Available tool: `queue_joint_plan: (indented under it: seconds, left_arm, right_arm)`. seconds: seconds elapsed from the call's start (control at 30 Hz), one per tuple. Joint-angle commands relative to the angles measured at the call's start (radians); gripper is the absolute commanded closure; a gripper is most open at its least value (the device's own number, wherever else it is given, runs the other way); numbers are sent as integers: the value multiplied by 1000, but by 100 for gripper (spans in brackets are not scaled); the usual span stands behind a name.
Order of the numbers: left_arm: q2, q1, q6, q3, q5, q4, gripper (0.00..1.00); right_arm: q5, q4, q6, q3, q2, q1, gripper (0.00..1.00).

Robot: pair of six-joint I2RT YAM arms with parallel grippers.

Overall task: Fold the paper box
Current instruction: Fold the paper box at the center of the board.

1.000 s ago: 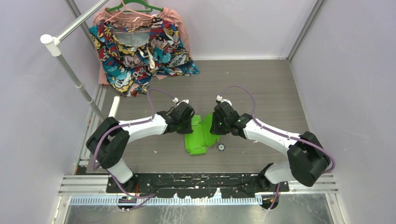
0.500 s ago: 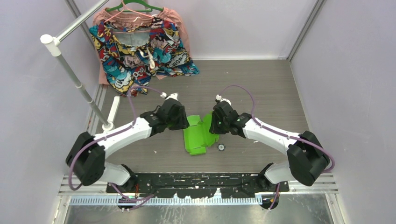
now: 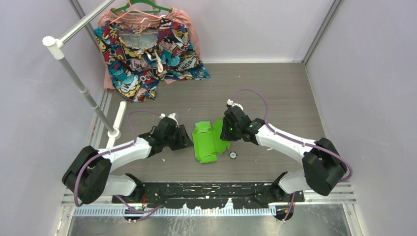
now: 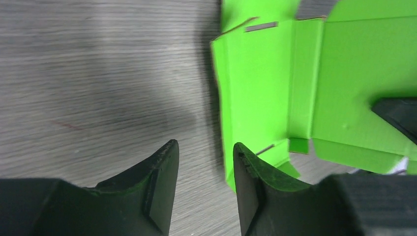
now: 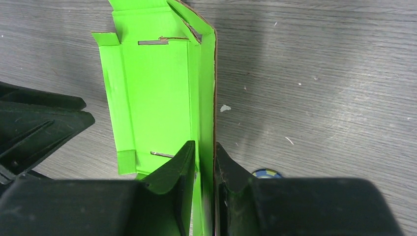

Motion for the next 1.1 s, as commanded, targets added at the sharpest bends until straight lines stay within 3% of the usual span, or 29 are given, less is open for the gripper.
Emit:
queue_joint_plan:
  seconds: [0.0, 0.2, 0.37, 0.63, 0.83, 1.07]
  left_arm:
    - [9, -1, -43, -10, 95, 219, 57]
    - [90, -1, -100, -47, 140, 385, 63]
    - [137, -9, -101, -38, 143, 404, 66]
    - [115, -13, -94, -24, 130, 366, 68]
    - [139, -28, -86, 32, 120, 316, 89]
    - [215, -70, -68, 154, 105, 237, 91]
  right_arm:
    - [-4, 32, 16, 36, 1, 5, 76]
    - [-14, 46, 25, 31, 11, 5, 76]
    - [-19, 47, 29, 38, 15, 5, 76]
    - [-19, 58, 32, 32, 26, 5, 76]
    - [-52, 64, 38, 46, 38, 9, 80]
    - [-57, 68, 48, 59, 49, 26, 81]
